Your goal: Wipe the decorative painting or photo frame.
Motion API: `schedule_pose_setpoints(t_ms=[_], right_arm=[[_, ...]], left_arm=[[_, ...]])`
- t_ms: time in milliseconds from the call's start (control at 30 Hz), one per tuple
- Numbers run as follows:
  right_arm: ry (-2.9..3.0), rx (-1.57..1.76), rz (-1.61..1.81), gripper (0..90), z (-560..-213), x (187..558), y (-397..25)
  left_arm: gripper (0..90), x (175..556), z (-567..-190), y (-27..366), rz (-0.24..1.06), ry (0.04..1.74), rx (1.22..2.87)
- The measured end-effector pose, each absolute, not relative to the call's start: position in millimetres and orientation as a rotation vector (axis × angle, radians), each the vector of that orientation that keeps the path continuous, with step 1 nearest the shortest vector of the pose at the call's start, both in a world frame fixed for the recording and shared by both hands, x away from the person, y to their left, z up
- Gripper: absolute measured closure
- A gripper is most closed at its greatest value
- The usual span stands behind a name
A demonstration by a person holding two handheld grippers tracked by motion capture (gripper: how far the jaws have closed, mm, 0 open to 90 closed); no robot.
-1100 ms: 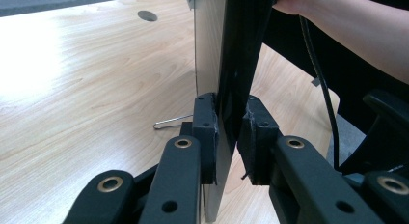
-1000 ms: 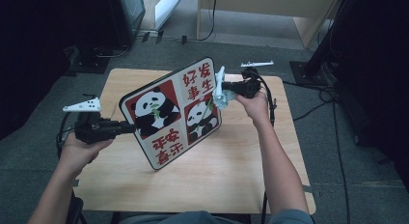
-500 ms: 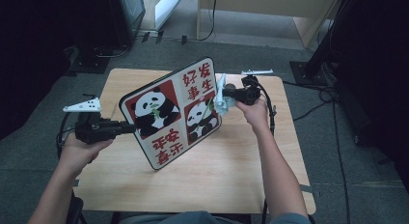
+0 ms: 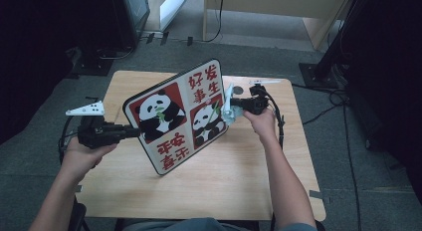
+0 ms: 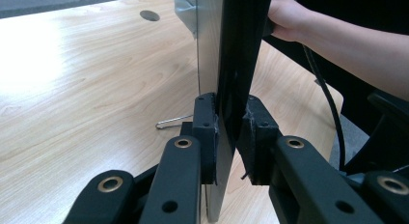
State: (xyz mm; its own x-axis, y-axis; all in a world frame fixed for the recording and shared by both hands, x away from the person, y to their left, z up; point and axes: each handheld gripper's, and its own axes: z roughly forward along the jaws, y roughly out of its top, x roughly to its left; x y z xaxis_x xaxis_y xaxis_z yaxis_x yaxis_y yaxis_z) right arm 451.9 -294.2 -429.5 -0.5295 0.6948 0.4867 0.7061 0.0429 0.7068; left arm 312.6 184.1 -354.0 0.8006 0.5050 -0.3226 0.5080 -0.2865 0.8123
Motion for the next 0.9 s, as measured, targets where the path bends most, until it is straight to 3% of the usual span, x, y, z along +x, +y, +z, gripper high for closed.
schedule_pose_setpoints(t_ms=[900], right_arm=[[-2.281,-1.604,-1.432,84.9,-479.7,433.2,-299.7]], left_arm=[[79.0,312.1,-356.1,183.4,-0.009,0.760,1.929]])
